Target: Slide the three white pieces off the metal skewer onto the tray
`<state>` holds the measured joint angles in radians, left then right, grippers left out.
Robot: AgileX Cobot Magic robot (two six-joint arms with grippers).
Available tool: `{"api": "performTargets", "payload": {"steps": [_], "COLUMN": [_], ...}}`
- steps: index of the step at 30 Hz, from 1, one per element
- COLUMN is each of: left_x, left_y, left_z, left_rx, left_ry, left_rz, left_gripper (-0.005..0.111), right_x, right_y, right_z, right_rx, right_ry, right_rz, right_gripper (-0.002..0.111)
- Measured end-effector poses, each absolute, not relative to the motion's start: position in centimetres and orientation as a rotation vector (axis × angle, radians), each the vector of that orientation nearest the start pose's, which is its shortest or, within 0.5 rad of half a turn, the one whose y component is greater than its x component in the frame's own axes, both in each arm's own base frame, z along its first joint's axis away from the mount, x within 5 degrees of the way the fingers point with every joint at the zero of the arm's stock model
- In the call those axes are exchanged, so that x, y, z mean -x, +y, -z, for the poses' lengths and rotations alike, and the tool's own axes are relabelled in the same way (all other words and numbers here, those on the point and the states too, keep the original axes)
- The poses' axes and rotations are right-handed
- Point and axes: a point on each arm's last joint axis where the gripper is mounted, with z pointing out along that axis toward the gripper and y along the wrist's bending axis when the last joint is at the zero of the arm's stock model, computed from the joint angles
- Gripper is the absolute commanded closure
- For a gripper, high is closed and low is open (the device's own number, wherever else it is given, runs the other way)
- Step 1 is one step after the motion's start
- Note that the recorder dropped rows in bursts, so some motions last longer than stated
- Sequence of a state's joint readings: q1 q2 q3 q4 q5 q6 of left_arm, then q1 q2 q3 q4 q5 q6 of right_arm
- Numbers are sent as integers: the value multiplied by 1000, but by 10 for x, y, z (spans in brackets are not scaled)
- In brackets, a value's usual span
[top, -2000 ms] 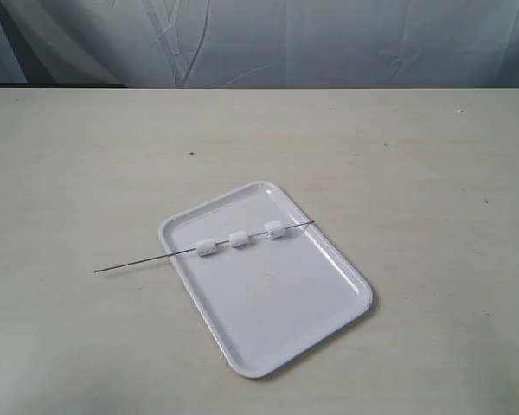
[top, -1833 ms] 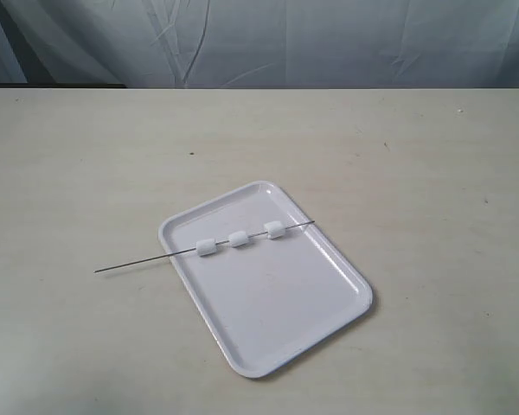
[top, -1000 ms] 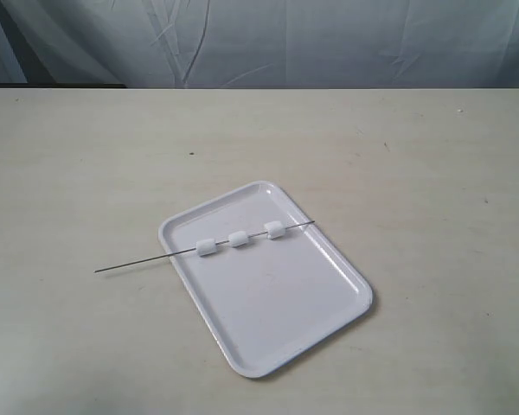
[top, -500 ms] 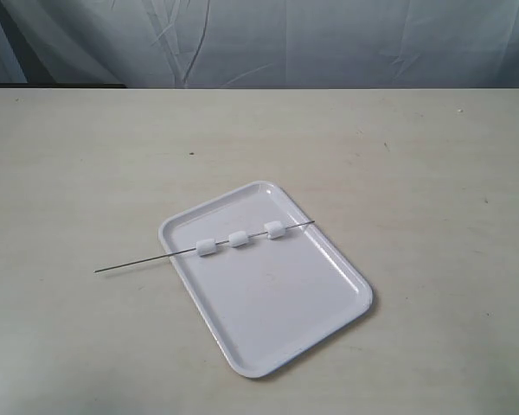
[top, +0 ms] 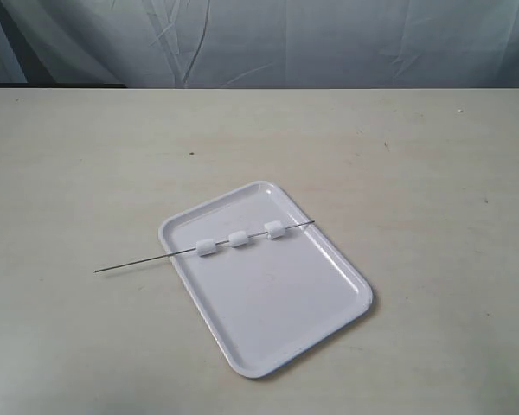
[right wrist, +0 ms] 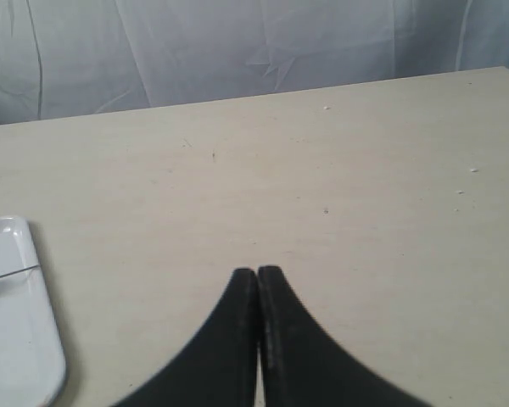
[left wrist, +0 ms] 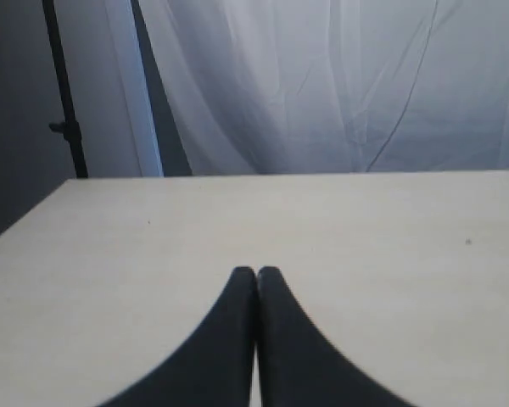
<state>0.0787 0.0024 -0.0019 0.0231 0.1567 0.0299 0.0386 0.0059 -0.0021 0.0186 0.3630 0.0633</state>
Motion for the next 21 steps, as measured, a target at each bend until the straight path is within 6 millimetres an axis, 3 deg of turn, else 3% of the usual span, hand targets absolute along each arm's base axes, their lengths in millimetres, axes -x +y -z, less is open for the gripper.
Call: {"api": "performTargets", "payload": {"steps": [7,15,21], "left_x": [-54,-43,-40], "left_y": [4,2,1], "left_z": [-226,-253,-259], "left_rx": [19,73,66], "left_ry": [1349,1022,951], "left_rz": [-103,17,30], "left_gripper": [107,107,107], "right_x": [-53,-53,-53], "right_y": [3,3,3], "right_z": [-181,-181,-181], "right_rx": [-34,-34,-34], "right_ry": [1851,1851,1851], "right_rz": [-89,-89,-89], "right_gripper": [109,109,109]}}
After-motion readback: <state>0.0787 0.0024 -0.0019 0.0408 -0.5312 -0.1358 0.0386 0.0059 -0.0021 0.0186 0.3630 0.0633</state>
